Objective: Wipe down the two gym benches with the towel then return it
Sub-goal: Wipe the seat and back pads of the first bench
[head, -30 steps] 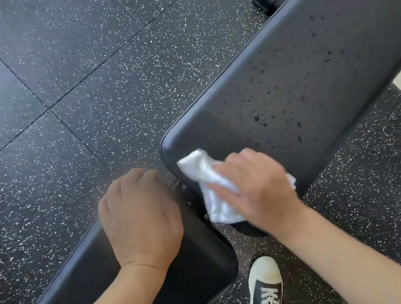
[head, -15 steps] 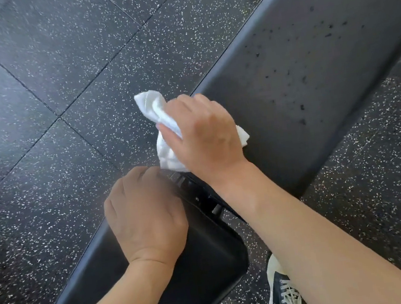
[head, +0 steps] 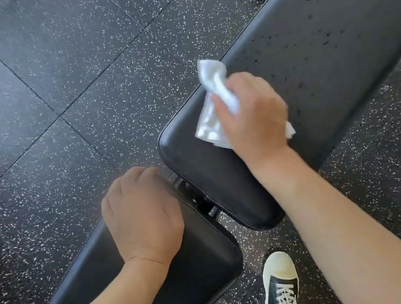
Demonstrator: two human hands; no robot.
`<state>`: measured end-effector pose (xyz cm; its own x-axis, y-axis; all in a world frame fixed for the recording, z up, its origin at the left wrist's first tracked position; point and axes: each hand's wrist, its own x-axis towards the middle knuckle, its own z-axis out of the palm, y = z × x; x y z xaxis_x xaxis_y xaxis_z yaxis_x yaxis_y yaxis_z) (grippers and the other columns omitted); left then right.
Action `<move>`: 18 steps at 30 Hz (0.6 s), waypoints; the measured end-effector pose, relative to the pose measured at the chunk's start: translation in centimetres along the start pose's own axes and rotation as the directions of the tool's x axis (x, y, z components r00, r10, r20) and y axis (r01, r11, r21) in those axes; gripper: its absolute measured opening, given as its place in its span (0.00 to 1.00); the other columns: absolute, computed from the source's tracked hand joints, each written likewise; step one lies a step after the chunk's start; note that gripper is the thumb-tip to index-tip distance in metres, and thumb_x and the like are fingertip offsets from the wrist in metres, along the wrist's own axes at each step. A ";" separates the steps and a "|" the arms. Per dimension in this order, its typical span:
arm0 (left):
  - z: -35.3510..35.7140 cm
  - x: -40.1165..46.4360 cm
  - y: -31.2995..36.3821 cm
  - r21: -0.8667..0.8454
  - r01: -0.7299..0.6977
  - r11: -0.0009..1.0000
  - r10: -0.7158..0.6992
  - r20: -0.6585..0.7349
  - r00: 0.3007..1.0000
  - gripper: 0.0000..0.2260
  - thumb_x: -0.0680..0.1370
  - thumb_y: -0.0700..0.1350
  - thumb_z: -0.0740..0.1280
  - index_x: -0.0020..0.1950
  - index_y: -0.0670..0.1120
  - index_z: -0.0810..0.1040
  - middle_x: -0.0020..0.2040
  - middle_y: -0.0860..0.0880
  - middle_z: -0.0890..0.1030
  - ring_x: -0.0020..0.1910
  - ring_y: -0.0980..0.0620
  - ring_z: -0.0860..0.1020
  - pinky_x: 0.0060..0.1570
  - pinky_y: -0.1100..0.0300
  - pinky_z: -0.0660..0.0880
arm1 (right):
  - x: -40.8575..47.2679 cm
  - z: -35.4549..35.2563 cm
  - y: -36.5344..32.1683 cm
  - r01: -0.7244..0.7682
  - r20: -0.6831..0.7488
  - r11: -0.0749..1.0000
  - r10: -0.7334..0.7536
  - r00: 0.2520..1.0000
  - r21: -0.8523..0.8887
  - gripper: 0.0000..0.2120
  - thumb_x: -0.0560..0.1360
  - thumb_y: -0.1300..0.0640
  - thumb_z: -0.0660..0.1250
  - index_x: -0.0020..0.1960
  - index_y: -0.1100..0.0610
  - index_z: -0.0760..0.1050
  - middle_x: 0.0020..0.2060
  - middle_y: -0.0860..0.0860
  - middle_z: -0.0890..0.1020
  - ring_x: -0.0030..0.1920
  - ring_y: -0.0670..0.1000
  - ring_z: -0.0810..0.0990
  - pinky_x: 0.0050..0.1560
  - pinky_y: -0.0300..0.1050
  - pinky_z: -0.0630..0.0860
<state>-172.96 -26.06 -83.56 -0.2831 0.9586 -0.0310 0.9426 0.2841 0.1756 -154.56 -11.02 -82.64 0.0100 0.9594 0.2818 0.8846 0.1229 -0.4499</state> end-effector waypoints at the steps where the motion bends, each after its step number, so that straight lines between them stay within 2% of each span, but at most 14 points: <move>1: 0.0 0.0 0.0 0.000 0.000 1.000 0.000 -0.001 1.000 0.20 0.77 0.51 0.60 0.67 0.49 0.77 0.66 0.48 0.75 0.66 0.39 0.71 0.68 0.42 0.64 | 0.7 0.9 -2.1 0.020 0.027 1.000 -0.020 0.999 0.005 0.09 0.76 0.53 0.73 0.45 0.58 0.77 0.40 0.55 0.80 0.42 0.61 0.78 0.39 0.54 0.69; 3: 0.1 0.0 -0.1 0.002 -0.001 1.000 0.001 -0.003 1.000 0.20 0.77 0.51 0.59 0.67 0.49 0.77 0.67 0.48 0.75 0.66 0.39 0.71 0.68 0.41 0.65 | 0.8 2.1 -5.4 0.093 0.107 0.996 -0.093 0.990 0.007 0.08 0.77 0.52 0.70 0.49 0.57 0.79 0.44 0.53 0.82 0.46 0.60 0.80 0.43 0.54 0.71; 5: 0.3 0.0 -0.2 0.007 0.002 1.000 -0.002 -0.004 1.000 0.20 0.77 0.52 0.59 0.67 0.49 0.77 0.67 0.48 0.75 0.66 0.39 0.71 0.67 0.40 0.66 | -0.9 2.3 -7.1 0.173 0.194 0.985 -0.170 0.966 0.003 0.09 0.80 0.49 0.66 0.54 0.54 0.78 0.47 0.50 0.81 0.49 0.56 0.78 0.45 0.51 0.68; 7: 0.4 0.0 -0.3 0.011 0.006 1.000 -0.005 -0.010 1.000 0.20 0.77 0.52 0.59 0.67 0.48 0.76 0.67 0.47 0.75 0.65 0.38 0.71 0.66 0.40 0.66 | -3.7 1.2 -7.2 0.231 0.229 0.972 -0.233 0.945 0.036 0.09 0.81 0.49 0.65 0.56 0.52 0.79 0.45 0.49 0.80 0.47 0.55 0.77 0.44 0.51 0.67; 10: 0.5 0.0 -0.2 0.018 0.009 1.000 -0.008 -0.019 1.000 0.19 0.77 0.52 0.59 0.65 0.47 0.77 0.67 0.47 0.75 0.65 0.38 0.72 0.65 0.40 0.67 | -8.7 -1.5 -4.7 0.394 0.246 0.917 -0.397 0.884 0.064 0.03 0.79 0.56 0.70 0.48 0.54 0.80 0.37 0.50 0.76 0.38 0.55 0.72 0.38 0.51 0.68; 12: 0.6 0.0 -0.2 0.016 -0.001 1.000 0.002 -0.030 1.000 0.20 0.77 0.52 0.59 0.66 0.49 0.77 0.67 0.48 0.75 0.65 0.39 0.71 0.66 0.41 0.66 | -11.0 -3.3 -1.3 0.486 0.262 0.872 -0.484 0.835 0.062 0.05 0.79 0.57 0.69 0.44 0.55 0.80 0.36 0.50 0.74 0.36 0.55 0.69 0.35 0.51 0.68; 15: 0.5 -0.1 -0.3 0.021 0.002 1.000 -0.001 -0.047 0.999 0.20 0.77 0.52 0.59 0.67 0.50 0.77 0.67 0.48 0.75 0.65 0.39 0.71 0.68 0.41 0.65 | -11.3 -5.9 4.7 0.491 0.214 0.859 -0.511 0.833 0.142 0.07 0.81 0.54 0.70 0.50 0.57 0.81 0.37 0.51 0.72 0.35 0.55 0.68 0.34 0.52 0.68; 18: 0.6 0.2 0.0 0.021 -0.001 1.000 0.002 -0.029 1.000 0.20 0.77 0.52 0.59 0.67 0.49 0.77 0.67 0.48 0.75 0.66 0.39 0.72 0.68 0.41 0.66 | -9.5 -6.9 9.5 0.419 0.153 0.893 -0.443 0.883 0.166 0.07 0.81 0.53 0.71 0.51 0.56 0.79 0.37 0.49 0.69 0.36 0.53 0.65 0.35 0.51 0.68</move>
<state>-172.94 -25.90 -84.12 -0.2866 0.9581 -0.0025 0.9464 0.2835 0.1546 -143.05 -20.68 -83.76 -0.4542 0.8320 0.3186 0.7165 0.5537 -0.4243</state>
